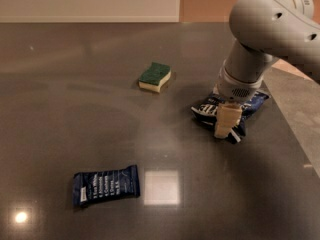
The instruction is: Move blue chip bag near rxbar blueberry
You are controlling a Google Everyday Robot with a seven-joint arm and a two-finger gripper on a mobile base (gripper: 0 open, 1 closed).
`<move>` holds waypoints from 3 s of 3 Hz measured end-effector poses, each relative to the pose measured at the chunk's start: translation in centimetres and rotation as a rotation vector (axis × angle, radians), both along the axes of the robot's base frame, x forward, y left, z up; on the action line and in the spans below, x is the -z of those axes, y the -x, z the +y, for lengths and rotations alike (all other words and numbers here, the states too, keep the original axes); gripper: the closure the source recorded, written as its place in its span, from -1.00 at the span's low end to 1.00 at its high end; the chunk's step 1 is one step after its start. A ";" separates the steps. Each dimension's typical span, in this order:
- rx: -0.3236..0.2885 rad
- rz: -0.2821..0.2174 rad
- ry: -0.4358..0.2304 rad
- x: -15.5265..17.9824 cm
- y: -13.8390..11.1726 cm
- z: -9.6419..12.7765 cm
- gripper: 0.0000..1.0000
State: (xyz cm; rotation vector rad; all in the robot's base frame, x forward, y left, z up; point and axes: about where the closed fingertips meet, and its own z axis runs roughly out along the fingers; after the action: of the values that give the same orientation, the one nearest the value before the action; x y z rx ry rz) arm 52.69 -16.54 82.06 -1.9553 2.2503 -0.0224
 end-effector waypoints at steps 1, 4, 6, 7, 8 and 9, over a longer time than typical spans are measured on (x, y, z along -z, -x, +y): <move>0.000 0.000 0.000 -0.5 0.0 0.0 0.30; -0.199 -0.032 -0.207 -7.7 5.0 4.7 1.00; -0.446 -0.001 -0.417 -10.9 10.7 10.0 1.00; -0.553 -0.012 -0.469 -10.8 12.9 12.5 1.00; -0.643 -0.040 -0.474 -9.8 14.5 14.7 1.00; -0.715 -0.065 -0.462 -8.7 15.9 16.3 1.00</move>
Offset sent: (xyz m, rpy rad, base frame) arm -0.0392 0.0337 0.0881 0.2031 -0.0587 0.1262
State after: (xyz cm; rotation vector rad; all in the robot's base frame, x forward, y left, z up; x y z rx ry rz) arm 36.80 -0.24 90.74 -2.2861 1.2478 0.4615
